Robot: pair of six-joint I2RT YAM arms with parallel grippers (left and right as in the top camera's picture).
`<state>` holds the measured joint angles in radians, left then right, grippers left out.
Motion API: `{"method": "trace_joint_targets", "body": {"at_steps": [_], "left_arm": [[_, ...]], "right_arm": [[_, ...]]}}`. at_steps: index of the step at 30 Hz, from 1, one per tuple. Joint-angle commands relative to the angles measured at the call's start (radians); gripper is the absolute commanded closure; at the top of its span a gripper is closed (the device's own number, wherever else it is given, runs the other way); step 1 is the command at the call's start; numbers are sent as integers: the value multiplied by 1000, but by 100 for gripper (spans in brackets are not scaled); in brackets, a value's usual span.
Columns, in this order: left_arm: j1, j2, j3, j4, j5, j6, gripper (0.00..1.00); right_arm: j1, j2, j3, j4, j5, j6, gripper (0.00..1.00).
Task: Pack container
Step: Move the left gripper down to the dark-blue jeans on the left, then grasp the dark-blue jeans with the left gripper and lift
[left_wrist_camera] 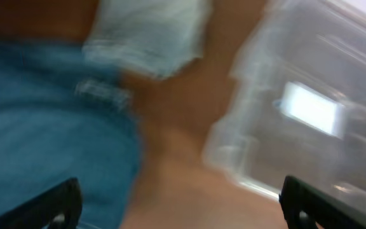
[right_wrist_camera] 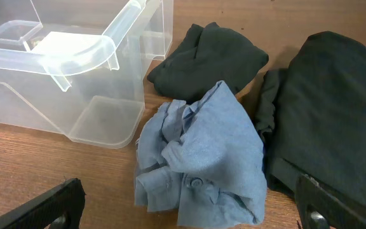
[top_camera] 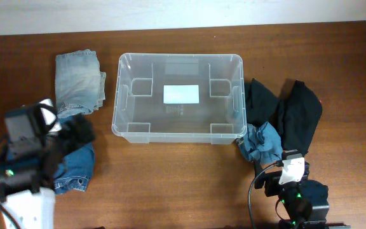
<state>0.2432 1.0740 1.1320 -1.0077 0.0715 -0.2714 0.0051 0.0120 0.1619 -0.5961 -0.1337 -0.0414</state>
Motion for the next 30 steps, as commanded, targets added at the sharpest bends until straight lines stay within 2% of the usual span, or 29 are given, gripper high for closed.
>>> {"method": "trace_joint_targets", "body": {"at_steps": [1, 5, 11, 16, 20, 24, 30], "left_arm": [[210, 83, 24, -57, -49, -28, 0], [500, 180, 24, -58, 19, 20, 1], [750, 329, 24, -10, 18, 41, 1], [833, 425, 24, 69, 60, 77, 1], [869, 534, 24, 249, 243, 311, 1], [869, 631, 25, 290, 493, 522, 1], [871, 787, 25, 298, 499, 573, 1]], "right_arm": [[-6, -6, -6, 2, -13, 0, 2], [-6, -6, -6, 2, -13, 0, 2], [-6, -6, -6, 2, -13, 0, 2], [-6, -6, -6, 2, -13, 0, 2], [-6, -6, -6, 2, -13, 0, 2], [-6, -6, -6, 2, -13, 0, 2], [-6, -6, -6, 2, -13, 0, 2]]}}
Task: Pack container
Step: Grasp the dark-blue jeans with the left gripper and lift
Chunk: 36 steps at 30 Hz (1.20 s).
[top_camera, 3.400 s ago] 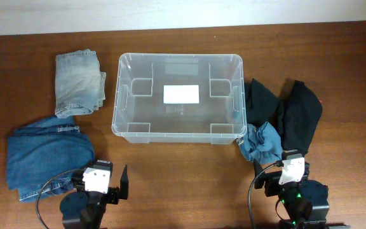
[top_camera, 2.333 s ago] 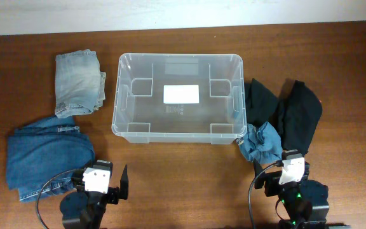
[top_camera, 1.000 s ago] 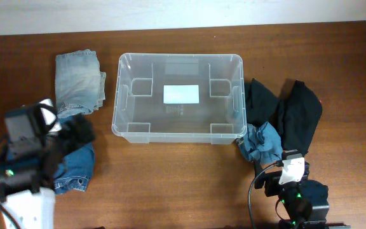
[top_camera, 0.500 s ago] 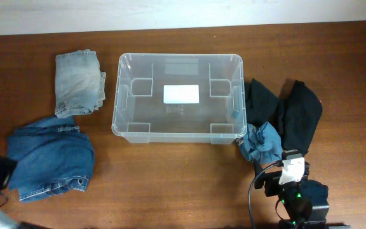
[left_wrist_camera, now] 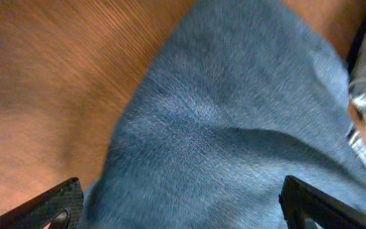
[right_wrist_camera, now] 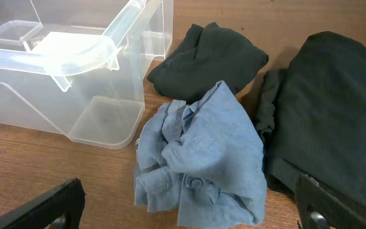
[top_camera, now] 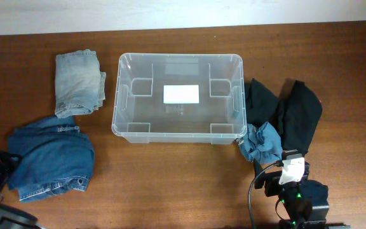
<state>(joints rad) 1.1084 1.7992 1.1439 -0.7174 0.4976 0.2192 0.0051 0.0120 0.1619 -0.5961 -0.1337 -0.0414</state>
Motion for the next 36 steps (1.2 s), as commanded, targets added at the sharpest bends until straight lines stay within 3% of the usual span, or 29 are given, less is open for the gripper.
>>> {"method": "trace_joint_targets", "body": {"at_steps": [1, 11, 15, 18, 21, 25, 28, 33, 36], "left_arm": [[5, 79, 13, 15, 83, 83, 1], [-46, 269, 13, -46, 158, 82, 11], [-85, 335, 13, -46, 171, 83, 32], [-100, 338, 14, -47, 197, 89, 54], [-97, 338, 23, -64, 226, 89, 64], [-91, 338, 74, -137, 265, 90, 90], [-91, 338, 124, -188, 270, 90, 89], [-70, 338, 160, -192, 82, 89, 62], [-36, 338, 181, -174, 85, 89, 56]], "right_arm": [[-6, -6, -6, 2, -13, 0, 2], [-6, -6, -6, 2, -13, 0, 1], [-6, -6, -6, 2, -13, 0, 2], [-6, -6, -6, 2, -13, 0, 2], [-6, -6, -6, 2, -13, 0, 2], [-6, -6, -6, 2, -13, 0, 2], [-6, -6, -6, 2, -13, 0, 2], [-6, -6, -6, 2, -13, 0, 2], [-6, -6, -6, 2, -13, 0, 2]]}}
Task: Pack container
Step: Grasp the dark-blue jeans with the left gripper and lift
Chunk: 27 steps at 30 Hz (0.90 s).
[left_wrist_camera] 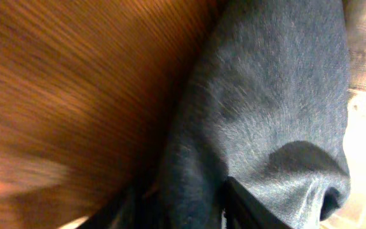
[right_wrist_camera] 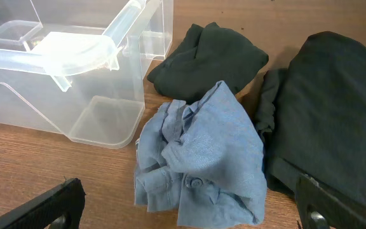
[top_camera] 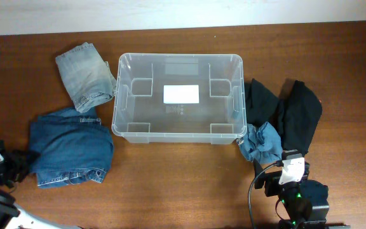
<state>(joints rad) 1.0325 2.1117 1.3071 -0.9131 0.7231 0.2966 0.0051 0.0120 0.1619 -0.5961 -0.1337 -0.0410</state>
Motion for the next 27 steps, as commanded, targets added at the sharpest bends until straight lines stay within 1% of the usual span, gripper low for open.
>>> {"method": "trace_joint_targets", "body": {"at_steps": [1, 4, 7, 8, 9, 11, 13, 16, 18, 19, 20, 21, 22, 23, 24, 26, 27], "left_arm": [[62, 25, 39, 40, -139, 31, 41], [73, 26, 43, 97, -103, 94, 23], [66, 27, 43, 137, -41, 148, 13], [62, 30, 43, 143, -30, 148, 13], [49, 39, 43, 141, -17, 148, 8], [17, 68, 43, 126, 17, 154, 7], [-26, 103, 42, 85, 42, 194, 7], [-105, 166, 42, 16, 44, 229, 7], [-145, 196, 42, -6, 40, 241, 9], [-164, 211, 42, -13, 40, 249, 11], [-179, 221, 42, -19, 39, 255, 16], [-189, 229, 42, -21, 33, 255, 19], [-200, 237, 42, -27, 20, 255, 24], [-206, 238, 42, -32, 9, 255, 32], [-208, 238, 42, -39, -1, 255, 44], [-210, 238, 42, -61, 0, 254, 72], [-210, 238, 42, -69, 0, 254, 85]], "right_arm": [[-6, -6, -6, 2, -13, 0, 1], [-6, -6, -6, 2, -13, 0, 2], [-6, -6, -6, 2, -13, 0, 2], [-6, -6, -6, 2, -13, 0, 1], [-6, -6, -6, 2, -13, 0, 1], [-6, -6, -6, 2, -13, 0, 2], [-6, -6, -6, 2, -13, 0, 2], [-6, -6, -6, 2, -13, 0, 2], [-6, -6, -6, 2, -13, 0, 2], [-6, -6, -6, 2, -13, 0, 2], [-6, -6, -6, 2, -13, 0, 2], [-6, -6, -6, 2, -13, 0, 2], [-6, -6, -6, 2, -13, 0, 2], [-6, -6, -6, 2, -13, 0, 2], [-6, -6, -6, 2, -13, 0, 2], [-6, -6, -6, 2, -13, 0, 2], [-6, -6, -6, 2, -13, 0, 2]]}}
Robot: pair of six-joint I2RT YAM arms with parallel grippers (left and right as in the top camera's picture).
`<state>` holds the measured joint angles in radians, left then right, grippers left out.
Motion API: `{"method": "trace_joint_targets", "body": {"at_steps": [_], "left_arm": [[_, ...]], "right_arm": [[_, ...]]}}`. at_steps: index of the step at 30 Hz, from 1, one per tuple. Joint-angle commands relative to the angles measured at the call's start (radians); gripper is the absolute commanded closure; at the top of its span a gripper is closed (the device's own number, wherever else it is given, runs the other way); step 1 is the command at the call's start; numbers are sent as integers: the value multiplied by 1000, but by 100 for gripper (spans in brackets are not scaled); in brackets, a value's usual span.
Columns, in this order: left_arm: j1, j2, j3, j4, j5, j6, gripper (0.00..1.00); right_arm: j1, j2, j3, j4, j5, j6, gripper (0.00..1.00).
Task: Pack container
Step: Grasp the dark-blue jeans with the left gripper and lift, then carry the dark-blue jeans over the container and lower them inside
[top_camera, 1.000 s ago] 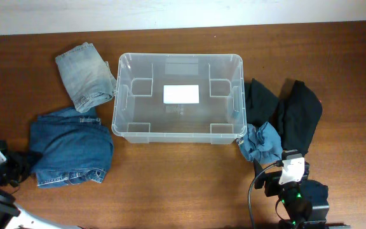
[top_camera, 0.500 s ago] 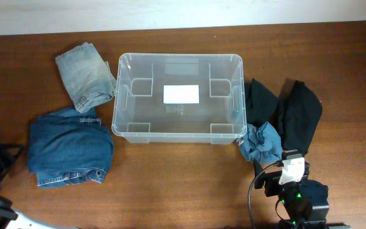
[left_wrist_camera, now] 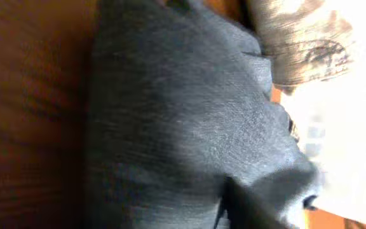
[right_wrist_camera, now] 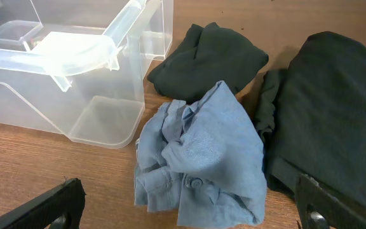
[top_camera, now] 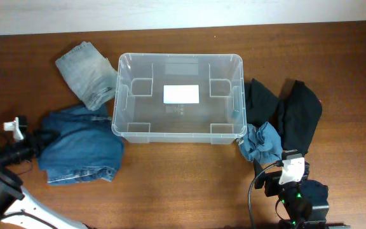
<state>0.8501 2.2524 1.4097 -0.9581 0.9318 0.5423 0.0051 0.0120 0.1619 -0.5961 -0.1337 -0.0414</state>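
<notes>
The clear plastic container [top_camera: 176, 98] stands empty mid-table. Dark blue jeans [top_camera: 81, 147] lie at its front-left corner, their right edge touching its wall. My left gripper [top_camera: 39, 141] is low at the jeans' left edge and shut on the denim. The dark cloth [left_wrist_camera: 170, 127] fills the left wrist view, with one finger [left_wrist_camera: 246, 207] showing against it. My right gripper [right_wrist_camera: 192, 216] rests open near the front right, just short of a crumpled light blue shirt [right_wrist_camera: 202, 152], with nothing between its fingers.
Folded light denim [top_camera: 88, 83] lies by the container's far-left corner. Two black garments [top_camera: 259, 102] [top_camera: 300, 114] lie right of the container, behind the blue shirt [top_camera: 262, 141]. The container's corner [right_wrist_camera: 107, 76] is close on the right gripper's left.
My left gripper, still shut on the dark jeans, has moved right and slightly away from the front edge. The jeans came with it and now reach the container's wall. The right arm has not moved.
My left gripper was open above the dark jeans, near the light denim. Then it was open at the jeans' far-left edge. Then it was shut on that edge, with the jeans shifted right and the light denim turned. Now the jeans are against the container.
</notes>
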Motion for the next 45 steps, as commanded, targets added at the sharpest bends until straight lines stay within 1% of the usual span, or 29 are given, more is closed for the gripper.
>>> {"method": "trace_joint_targets", "body": {"at_steps": [1, 4, 5, 6, 7, 8, 10, 11, 13, 17, 19, 21, 25, 29, 32, 33, 35, 36, 37, 40, 42, 45], "left_arm": [[-27, 97, -60, -39, -188, 8, 88], [-27, 97, -51, -81, -114, 8, 89], [-27, 97, -40, -104, -92, 8, 91], [-25, 97, -19, -139, -73, 9, 96], [-25, 92, 21, -199, -53, 10, 99], [-25, 87, 46, -237, -48, 14, 99], [-25, 61, 127, -365, -16, 82, 99], [-25, 37, 170, -428, 10, 111, 99], [-25, -45, 277, -537, 58, 118, 99], [-26, -183, 433, -655, 79, 117, 100], [-29, -279, 508, -705, 135, 117, 99], [-45, -394, 561, -730, 230, 116, 99], [-93, -556, 575, -700, 372, 29, 99], [-193, -681, 575, -607, 462, -94, 100], [-297, -736, 575, -459, 460, -277, 100], [-389, -755, 575, -320, 449, -421, 99], [-502, -758, 575, -171, 340, -570, 100], [-564, -758, 575, -111, 252, -631, 99], [-660, -756, 575, -14, 112, -718, 99], [-793, -751, 575, 101, -60, -816, 99], [-943, -743, 575, 169, -266, -887, 100], [-1142, -718, 575, 201, -512, -977, 100]], "right_arm": [[-6, -6, -6, 2, -13, 0, 1], [-6, -6, -6, 2, -13, 0, 2], [-6, -6, -6, 2, -13, 0, 2], [-6, -6, -6, 2, -13, 0, 2], [-6, -6, -6, 2, -13, 0, 2], [-6, -6, -6, 2, -13, 0, 2], [-6, -6, -6, 2, -13, 0, 1], [-6, -6, -6, 2, -13, 0, 2], [-6, -6, -6, 2, -13, 0, 2], [-6, -6, -6, 2, -13, 0, 2], [-6, -6, -6, 2, -13, 0, 1], [-6, -6, -6, 2, -13, 0, 2], [-6, -6, -6, 2, -13, 0, 2], [-6, -6, -6, 2, -13, 0, 2], [-6, -6, -6, 2, -13, 0, 2], [-6, -6, -6, 2, -13, 0, 1], [-6, -6, -6, 2, -13, 0, 2], [-6, -6, -6, 2, -13, 0, 2], [-6, -6, -6, 2, -13, 0, 2], [-6, -6, -6, 2, -13, 0, 2], [-6, -6, -6, 2, -13, 0, 2], [-6, -6, -6, 2, -13, 0, 2]]}}
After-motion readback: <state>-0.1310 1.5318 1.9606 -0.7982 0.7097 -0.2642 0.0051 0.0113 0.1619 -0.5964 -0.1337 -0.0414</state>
